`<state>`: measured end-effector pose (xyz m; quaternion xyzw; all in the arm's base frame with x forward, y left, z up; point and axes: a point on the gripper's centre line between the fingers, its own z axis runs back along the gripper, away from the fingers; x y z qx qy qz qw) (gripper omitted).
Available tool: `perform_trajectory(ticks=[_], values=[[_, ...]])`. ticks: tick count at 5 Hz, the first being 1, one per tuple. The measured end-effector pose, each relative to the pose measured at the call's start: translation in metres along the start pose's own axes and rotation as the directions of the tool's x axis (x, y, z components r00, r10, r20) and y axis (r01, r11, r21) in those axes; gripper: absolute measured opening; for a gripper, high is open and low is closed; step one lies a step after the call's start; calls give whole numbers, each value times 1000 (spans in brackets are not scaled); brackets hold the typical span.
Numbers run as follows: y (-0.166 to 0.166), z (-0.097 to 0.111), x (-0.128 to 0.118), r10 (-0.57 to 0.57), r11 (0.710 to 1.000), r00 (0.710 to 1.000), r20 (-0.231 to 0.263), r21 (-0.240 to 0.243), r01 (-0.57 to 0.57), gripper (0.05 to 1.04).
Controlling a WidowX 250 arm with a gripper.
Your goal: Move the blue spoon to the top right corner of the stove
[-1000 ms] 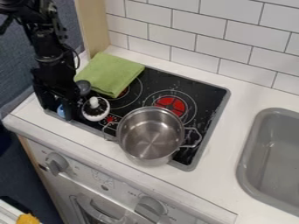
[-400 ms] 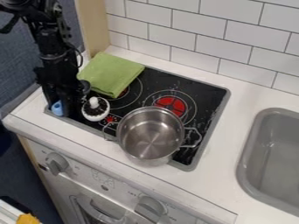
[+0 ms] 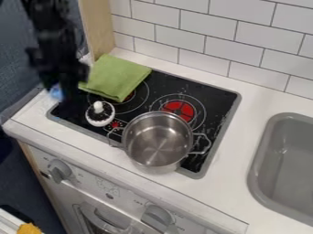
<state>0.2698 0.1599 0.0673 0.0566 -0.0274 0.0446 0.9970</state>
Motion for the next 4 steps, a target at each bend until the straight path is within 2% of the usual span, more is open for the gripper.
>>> perform_trajectory(ticks=[1, 2, 3, 4], values=[[-36, 23, 36, -38, 998, 995, 94, -36, 42, 405], [-91, 26, 67, -100, 993, 983, 152, -47, 108, 405], [-143, 6, 74, -127, 991, 987, 102, -31, 131, 405], [-169, -5, 74, -98, 995, 990, 99, -22, 101, 405]])
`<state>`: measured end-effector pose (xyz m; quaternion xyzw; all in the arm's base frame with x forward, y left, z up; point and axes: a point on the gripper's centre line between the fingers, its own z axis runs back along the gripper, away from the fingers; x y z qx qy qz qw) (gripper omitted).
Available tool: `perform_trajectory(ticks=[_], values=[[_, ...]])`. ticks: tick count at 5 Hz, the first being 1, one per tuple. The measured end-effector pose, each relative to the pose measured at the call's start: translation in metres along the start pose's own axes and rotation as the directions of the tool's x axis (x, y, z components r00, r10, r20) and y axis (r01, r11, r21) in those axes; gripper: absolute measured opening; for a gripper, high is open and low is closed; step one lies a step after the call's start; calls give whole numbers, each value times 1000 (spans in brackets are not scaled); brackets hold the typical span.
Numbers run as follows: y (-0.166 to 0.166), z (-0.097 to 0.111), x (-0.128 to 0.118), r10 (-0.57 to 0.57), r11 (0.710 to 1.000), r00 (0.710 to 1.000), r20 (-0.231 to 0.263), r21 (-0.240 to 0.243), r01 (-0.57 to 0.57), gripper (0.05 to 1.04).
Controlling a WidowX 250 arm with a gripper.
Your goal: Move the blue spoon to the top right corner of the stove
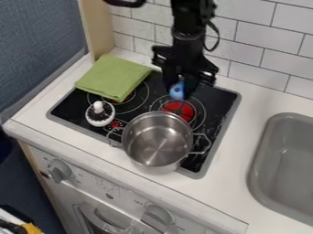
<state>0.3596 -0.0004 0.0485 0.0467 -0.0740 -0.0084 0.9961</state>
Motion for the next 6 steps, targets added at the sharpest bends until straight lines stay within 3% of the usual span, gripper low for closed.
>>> perform_trajectory(ticks=[2, 3, 4, 5, 6], values=[[-24, -35, 7, 41, 996, 998, -52, -83, -45, 405], [-28, -37, 15, 51, 992, 997, -61, -108, -57, 478], [-26, -39, 12, 33, 994, 997, -71, -98, -40, 784], [-23, -29, 5, 9, 996, 998, -56, -89, -14, 997], [-17, 7, 11, 4, 997, 999, 46, -74, -1, 1004]])
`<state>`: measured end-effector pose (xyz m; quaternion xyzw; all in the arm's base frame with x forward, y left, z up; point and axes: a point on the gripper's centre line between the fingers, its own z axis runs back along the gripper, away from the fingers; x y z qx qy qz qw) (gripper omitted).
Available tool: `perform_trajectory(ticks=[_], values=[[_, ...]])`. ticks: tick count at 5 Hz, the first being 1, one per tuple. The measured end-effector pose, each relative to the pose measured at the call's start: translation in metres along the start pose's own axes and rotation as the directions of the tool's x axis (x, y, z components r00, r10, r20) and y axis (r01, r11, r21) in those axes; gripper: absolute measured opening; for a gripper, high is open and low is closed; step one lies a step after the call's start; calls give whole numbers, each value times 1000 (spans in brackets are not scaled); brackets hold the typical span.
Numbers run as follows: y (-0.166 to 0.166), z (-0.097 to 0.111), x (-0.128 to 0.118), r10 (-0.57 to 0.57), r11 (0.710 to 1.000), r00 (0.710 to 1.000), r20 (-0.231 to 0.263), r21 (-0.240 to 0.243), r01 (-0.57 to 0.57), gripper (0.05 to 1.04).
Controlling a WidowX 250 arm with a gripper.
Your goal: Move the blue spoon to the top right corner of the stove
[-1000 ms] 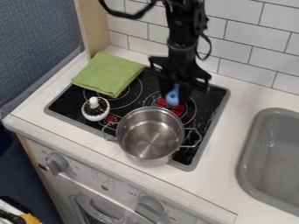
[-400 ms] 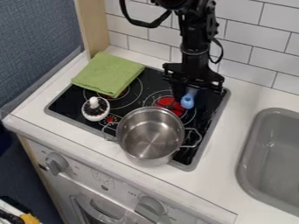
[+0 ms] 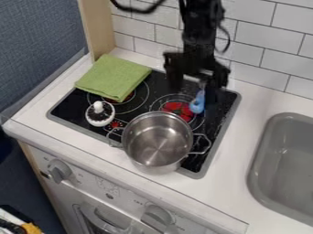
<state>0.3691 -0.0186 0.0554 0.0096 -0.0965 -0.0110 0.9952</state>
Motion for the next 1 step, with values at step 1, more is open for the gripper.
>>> perform_trajectory(ticks=[1], values=[[-2, 17, 3, -16, 1000, 999, 34, -26, 17, 999]])
